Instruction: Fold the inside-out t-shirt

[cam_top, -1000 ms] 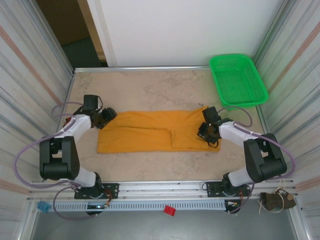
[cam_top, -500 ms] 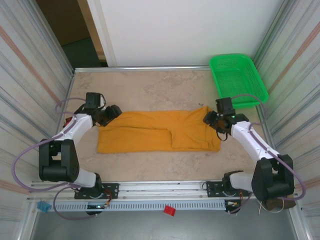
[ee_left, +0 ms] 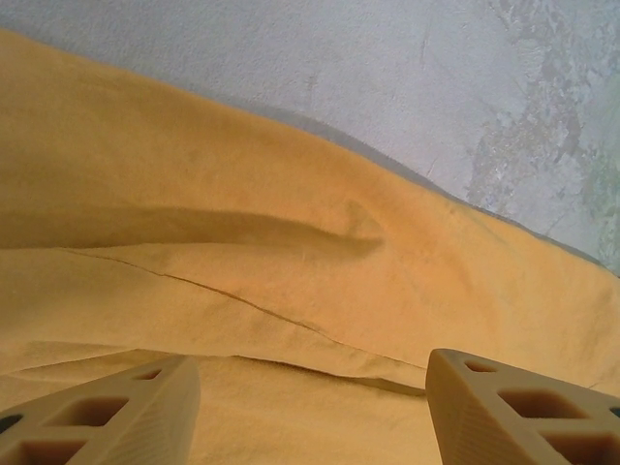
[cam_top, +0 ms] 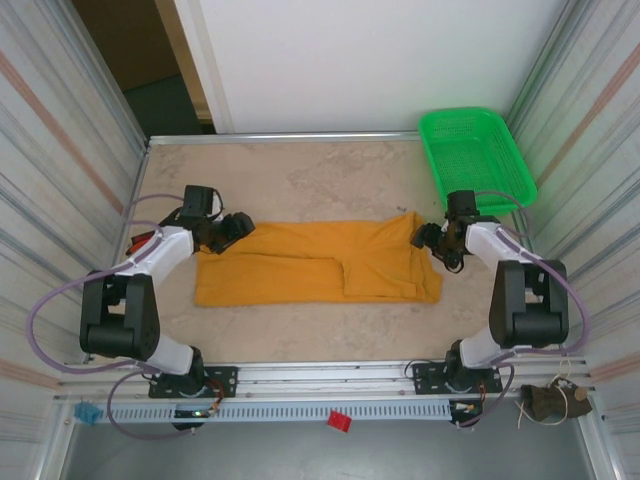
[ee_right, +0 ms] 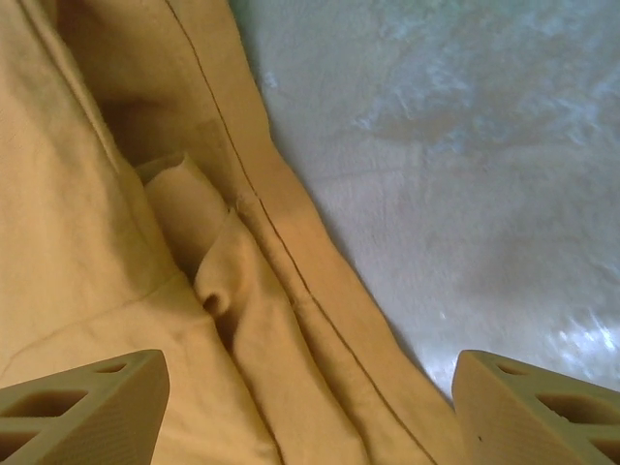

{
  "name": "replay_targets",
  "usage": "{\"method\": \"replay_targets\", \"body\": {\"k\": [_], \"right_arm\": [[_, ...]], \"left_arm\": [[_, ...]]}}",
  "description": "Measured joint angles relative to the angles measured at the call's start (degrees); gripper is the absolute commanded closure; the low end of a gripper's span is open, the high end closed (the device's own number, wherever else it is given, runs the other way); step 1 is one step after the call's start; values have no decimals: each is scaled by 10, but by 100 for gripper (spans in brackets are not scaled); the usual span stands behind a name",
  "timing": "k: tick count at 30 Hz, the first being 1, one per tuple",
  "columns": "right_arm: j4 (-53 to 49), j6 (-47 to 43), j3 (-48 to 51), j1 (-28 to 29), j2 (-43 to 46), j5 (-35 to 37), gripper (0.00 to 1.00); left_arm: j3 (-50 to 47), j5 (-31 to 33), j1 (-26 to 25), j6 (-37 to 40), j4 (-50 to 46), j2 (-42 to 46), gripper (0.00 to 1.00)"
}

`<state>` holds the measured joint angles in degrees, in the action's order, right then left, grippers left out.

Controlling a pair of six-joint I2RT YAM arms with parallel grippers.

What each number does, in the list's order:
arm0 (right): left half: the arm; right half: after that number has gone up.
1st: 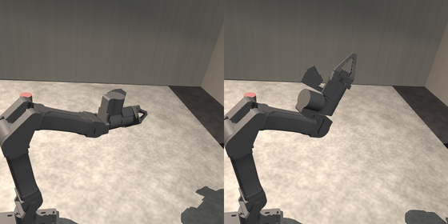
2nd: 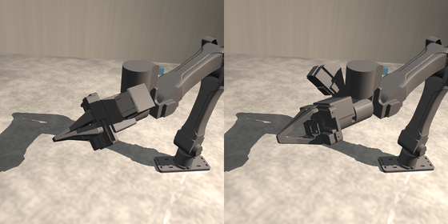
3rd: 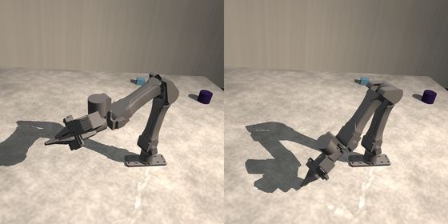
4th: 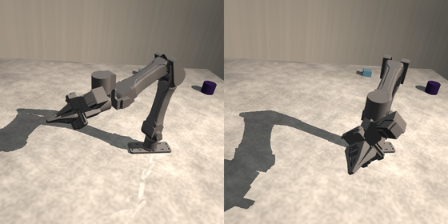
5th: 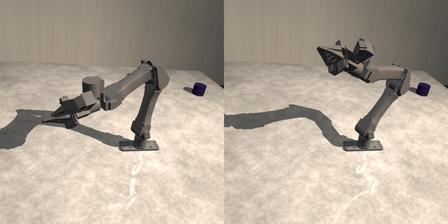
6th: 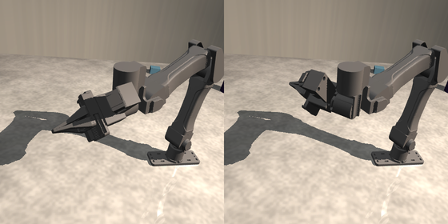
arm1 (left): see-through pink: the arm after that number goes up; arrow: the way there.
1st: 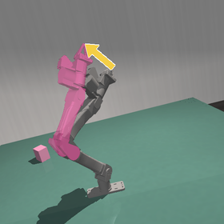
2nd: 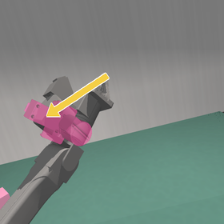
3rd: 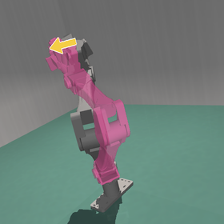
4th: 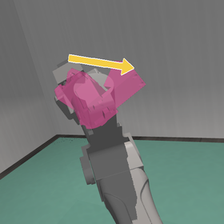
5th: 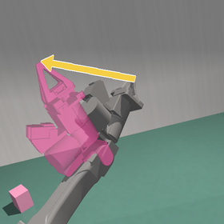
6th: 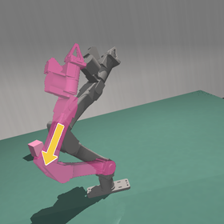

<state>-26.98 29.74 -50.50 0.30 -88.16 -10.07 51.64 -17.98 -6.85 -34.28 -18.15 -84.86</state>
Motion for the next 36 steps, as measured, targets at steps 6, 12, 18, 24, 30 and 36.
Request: {"method": "replay_targets", "body": {"k": [6,12,18,24,30,36], "right_arm": [[38,-9,-7,16,-54,-19,23],[59,-15,-11,57,-63,-12,30],[75,-2,-1,67,-64,8,63],[86,6,5,80,-69,-1,100],[63,10,5,78,-45,-7,100],[4,13,3,49,50,-7,100]], "left_arm": [[0,-2,0,-2,5,-1,37],[0,-3,0,-4,5,-6,37],[0,-5,0,-4,4,-6,37],[9,-1,0,-3,0,-7,37],[11,31,5,1,-9,-13,37],[-1,66,2,4,-13,-53,37]]}}
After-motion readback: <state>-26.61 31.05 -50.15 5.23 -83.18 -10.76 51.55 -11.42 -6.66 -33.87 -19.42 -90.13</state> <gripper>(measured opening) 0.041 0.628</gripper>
